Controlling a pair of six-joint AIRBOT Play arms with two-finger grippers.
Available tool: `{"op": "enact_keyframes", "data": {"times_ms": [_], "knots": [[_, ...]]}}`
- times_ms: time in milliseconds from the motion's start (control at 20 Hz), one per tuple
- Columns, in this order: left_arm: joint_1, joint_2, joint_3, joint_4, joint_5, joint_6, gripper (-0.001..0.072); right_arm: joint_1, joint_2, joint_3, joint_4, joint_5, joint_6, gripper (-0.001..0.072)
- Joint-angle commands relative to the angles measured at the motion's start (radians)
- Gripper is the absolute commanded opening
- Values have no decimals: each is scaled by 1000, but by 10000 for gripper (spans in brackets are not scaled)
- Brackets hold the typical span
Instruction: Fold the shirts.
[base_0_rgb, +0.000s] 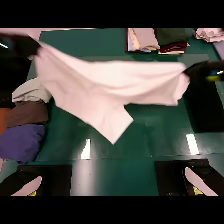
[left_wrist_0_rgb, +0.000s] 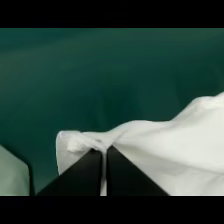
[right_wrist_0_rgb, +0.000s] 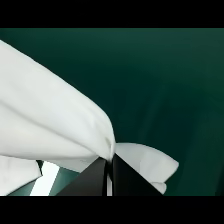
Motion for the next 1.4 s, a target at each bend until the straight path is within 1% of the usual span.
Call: {"op": "enact_keyframes", "data": {"times_ms": [0, 100, 200, 350, 450, 550, 700, 750, 800, 850, 900, 1050, 1150, 1200, 1300, 1350], "knots": [[0, 145, 208, 14, 37, -4, 26, 0, 98, 166, -72, 21, 61, 16], [0, 202, 281, 14, 44, -9, 26, 0, 113, 245, -97, 76, 96, 15], [0, 229, 297, 10, 30, -45, 26, 1, 86, 301, -89, 175, 122, 15], [0, 198, 267, 6, -102, -46, 26, 34, 5, 277, -56, 321, 153, 15], [0, 147, 179, 2, -180, -46, 26, 98, -42, 171, -57, 331, 158, 15], [0, 100, 56, -18, -222, -45, 26, 158, -84, 37, -58, 314, 158, 15], [0, 19, -158, -32, -206, -45, 26, 191, -172, -123, -58, 216, 157, 18], [0, -6, -217, -32, -191, -43, 27, 191, -209, -157, -58, 175, 156, 143], [0, -27, -272, -32, -175, -37, 27, 190, -247, -174, -65, 144, 155, 461], [0, -51, -309, -32, -166, -17, 27, 185, -290, -174, -66, 132, 155, 603], [0, -68, -329, -31, -164, -15, 27, 171, -324, -169, -66, 135, 151, 603], [0, -85, -335, -25, -158, 8, 27, 113, -372, -191, -66, 181, 88, 601], [0, -85, -336, -24, -151, 8, 27, 63, -362, -262, -66, 186, 43, 595], [0, -85, -336, -24, -149, 7, 27, 34, -351, -310, -65, 180, 38, 594], [0, -85, -336, -26, -134, 7, 27, -44, -333, -422, -20, 139, 38, 593], [0, -86, -336, -27, -122, 6, 27, -82, -335, -468, 40, 122, 26, 593]]}}
